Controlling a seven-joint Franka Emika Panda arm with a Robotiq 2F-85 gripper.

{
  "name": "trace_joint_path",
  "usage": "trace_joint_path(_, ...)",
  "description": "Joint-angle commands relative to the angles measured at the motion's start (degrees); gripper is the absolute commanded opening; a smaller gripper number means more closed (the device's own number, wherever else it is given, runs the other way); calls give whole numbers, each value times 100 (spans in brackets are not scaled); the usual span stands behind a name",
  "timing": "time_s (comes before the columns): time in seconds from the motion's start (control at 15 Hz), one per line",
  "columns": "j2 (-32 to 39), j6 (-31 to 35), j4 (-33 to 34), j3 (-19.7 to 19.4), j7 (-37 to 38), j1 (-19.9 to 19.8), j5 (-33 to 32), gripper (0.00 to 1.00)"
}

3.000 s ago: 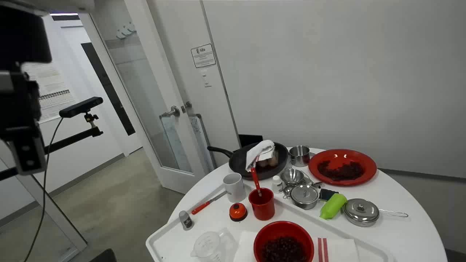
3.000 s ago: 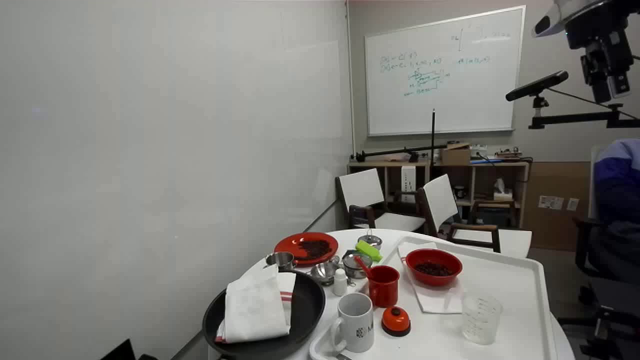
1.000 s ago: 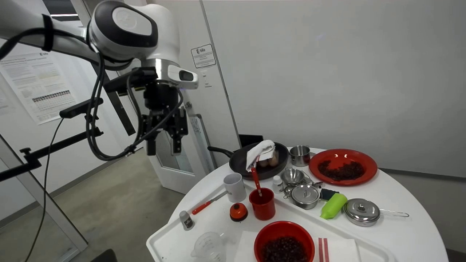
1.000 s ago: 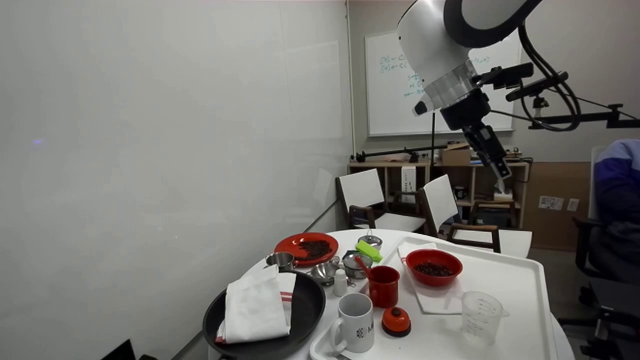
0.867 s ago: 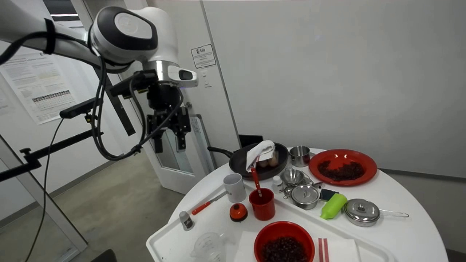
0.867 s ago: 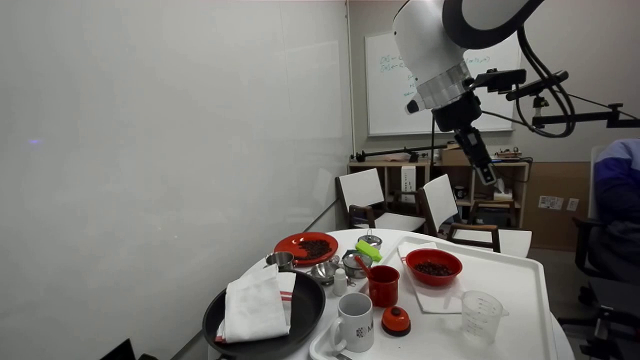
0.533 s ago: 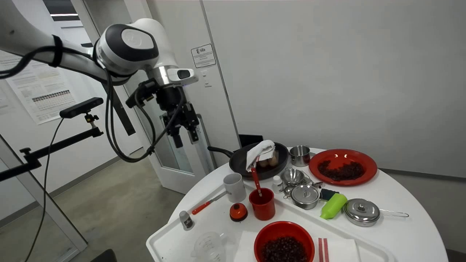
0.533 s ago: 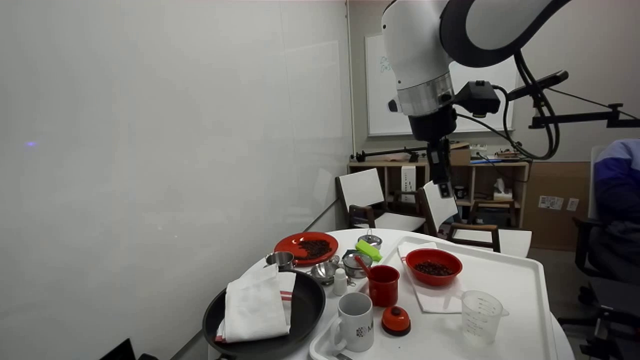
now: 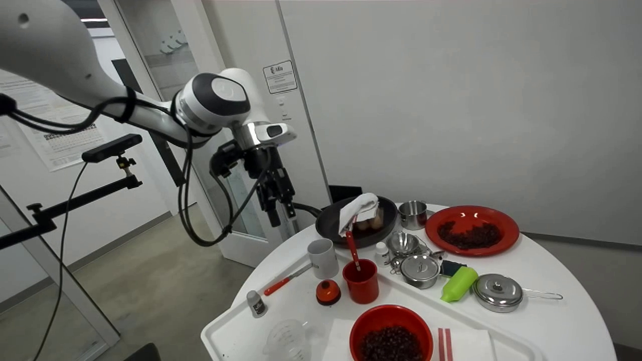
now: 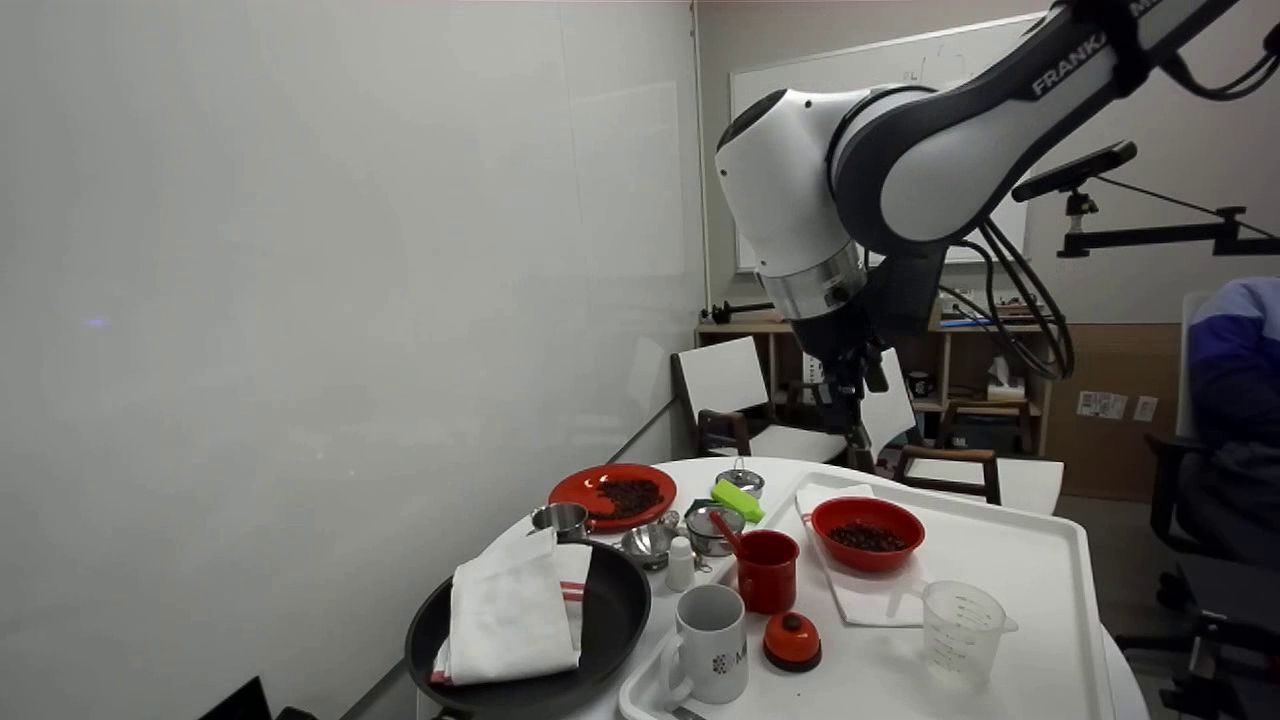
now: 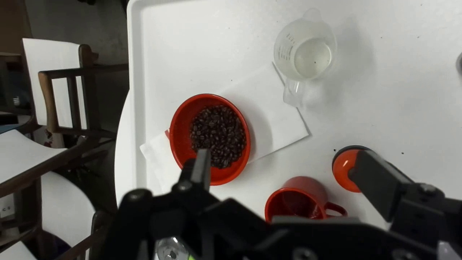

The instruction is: Take the spoon out of the red mug

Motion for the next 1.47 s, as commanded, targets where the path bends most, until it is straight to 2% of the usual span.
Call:
trace_joint_path(0.0,813,-256,738,-169,23,134,-191,100)
trace_joint_path(0.67,1966,-211,1991,-377,-1382,189,-180,100)
trace_joint_path(1.4,3333,-385,3659,-473,-2128,338,-14,100)
